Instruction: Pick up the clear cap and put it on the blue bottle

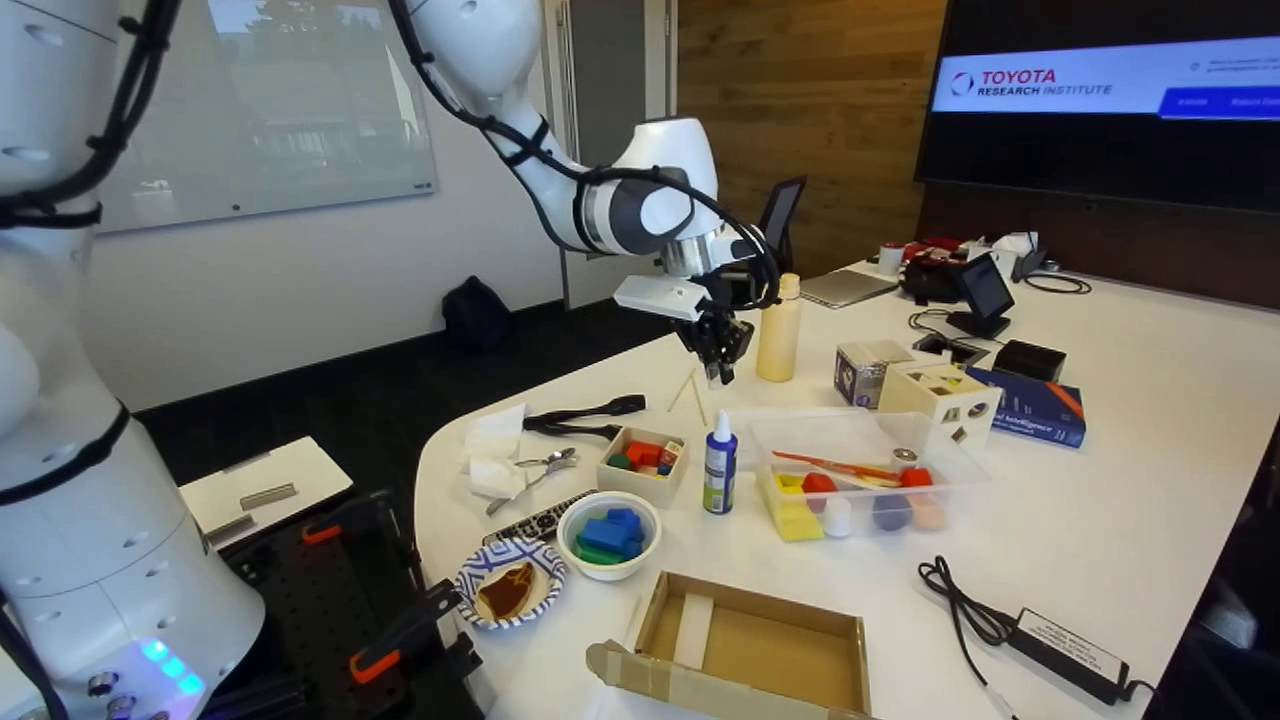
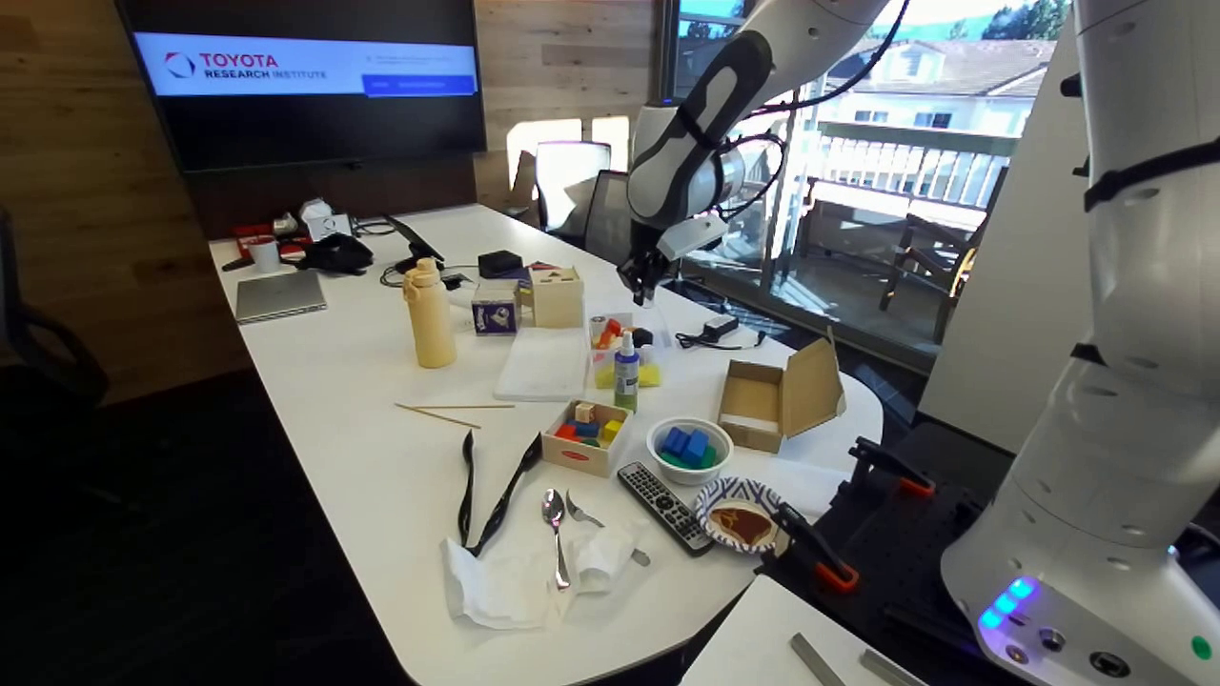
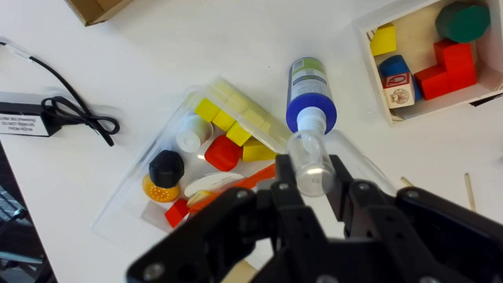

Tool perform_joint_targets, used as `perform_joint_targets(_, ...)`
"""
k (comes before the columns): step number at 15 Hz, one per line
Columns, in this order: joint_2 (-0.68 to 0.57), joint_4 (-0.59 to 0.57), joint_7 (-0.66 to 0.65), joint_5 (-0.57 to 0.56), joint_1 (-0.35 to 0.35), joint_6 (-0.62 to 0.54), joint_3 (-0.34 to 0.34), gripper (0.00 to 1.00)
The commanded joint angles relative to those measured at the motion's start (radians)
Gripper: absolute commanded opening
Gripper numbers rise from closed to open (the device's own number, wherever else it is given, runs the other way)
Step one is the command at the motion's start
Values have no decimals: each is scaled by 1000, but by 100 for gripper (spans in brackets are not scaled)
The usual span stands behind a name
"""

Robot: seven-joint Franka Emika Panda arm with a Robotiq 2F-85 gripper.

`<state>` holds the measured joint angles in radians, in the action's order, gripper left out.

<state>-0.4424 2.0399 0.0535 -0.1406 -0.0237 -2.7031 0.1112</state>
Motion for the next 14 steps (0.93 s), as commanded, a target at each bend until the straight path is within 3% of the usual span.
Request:
perform_joint_targets(1, -70, -102, 75, 60, -58, 73, -66, 6)
perform_joint_targets(14, -256, -307, 100, 76, -86, 172, -105, 6)
